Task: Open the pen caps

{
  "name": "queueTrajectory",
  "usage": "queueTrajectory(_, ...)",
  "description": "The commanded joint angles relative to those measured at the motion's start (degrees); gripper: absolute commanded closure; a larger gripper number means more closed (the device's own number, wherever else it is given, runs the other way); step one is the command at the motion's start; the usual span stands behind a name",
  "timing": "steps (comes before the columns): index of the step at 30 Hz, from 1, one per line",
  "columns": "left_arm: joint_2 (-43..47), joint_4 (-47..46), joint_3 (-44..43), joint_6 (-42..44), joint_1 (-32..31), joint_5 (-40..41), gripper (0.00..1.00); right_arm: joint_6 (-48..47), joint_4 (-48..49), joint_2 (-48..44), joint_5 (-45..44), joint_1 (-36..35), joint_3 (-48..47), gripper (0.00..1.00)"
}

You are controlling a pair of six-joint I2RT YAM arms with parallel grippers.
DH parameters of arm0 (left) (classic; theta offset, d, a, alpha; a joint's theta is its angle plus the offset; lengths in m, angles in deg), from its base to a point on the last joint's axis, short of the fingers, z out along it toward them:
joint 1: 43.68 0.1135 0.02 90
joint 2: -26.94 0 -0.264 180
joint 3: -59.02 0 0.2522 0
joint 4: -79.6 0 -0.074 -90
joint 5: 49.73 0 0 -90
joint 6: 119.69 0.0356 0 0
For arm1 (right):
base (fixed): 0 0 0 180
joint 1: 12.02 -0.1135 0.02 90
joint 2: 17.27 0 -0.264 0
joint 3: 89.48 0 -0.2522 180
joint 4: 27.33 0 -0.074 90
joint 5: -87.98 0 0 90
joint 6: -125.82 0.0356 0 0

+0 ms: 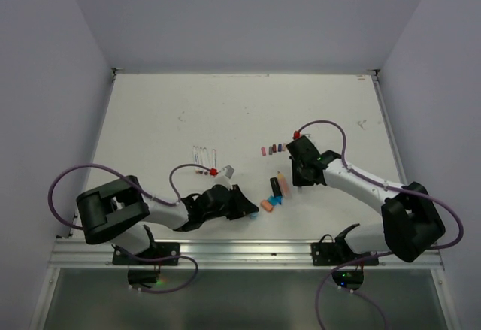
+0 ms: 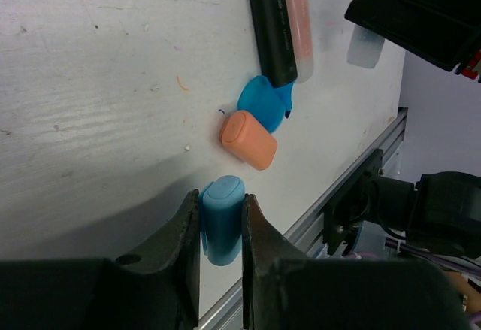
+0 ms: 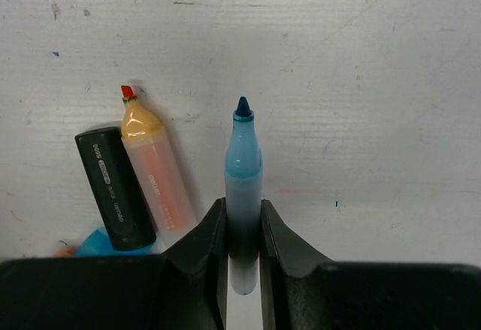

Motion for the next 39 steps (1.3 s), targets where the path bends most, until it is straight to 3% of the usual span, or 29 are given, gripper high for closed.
queueTrajectory(1,-2.20,-11.25,1.07,-3.48,-1.63,3.46,1.00,-0.87,3.70,0.33,-0.64,0.17,-0.51,0.97)
queueTrajectory(6,-5.97,-17.40,1.77,-5.33,-2.52,3.72,1.00,-1.48,4.93,0.94,0.68,0.17,-0.15,0.96)
queueTrajectory(16,-11.87,-24.27,2.65,-7.27,-2.96,3.99,0.87,-1.57,6.34,2.35,2.09,0.17,0.02,0.94)
queueTrajectory(22,-12.31,-24.88,3.18,-7.44,-2.96,4.60,0.65,-1.48,6.96,2.97,2.97,0.17,0.28,0.94)
queueTrajectory(30,-10.91,-24.97,4.58,-7.71,-2.96,5.48,0.46,-1.40,7.31,2.53,4.46,0.17,0.72,0.94)
queueTrajectory(39,-1.70,-19.54,9.59,-8.94,-3.66,10.30,0.43,-1.66,8.28,3.49,5.69,0.17,1.43,0.92)
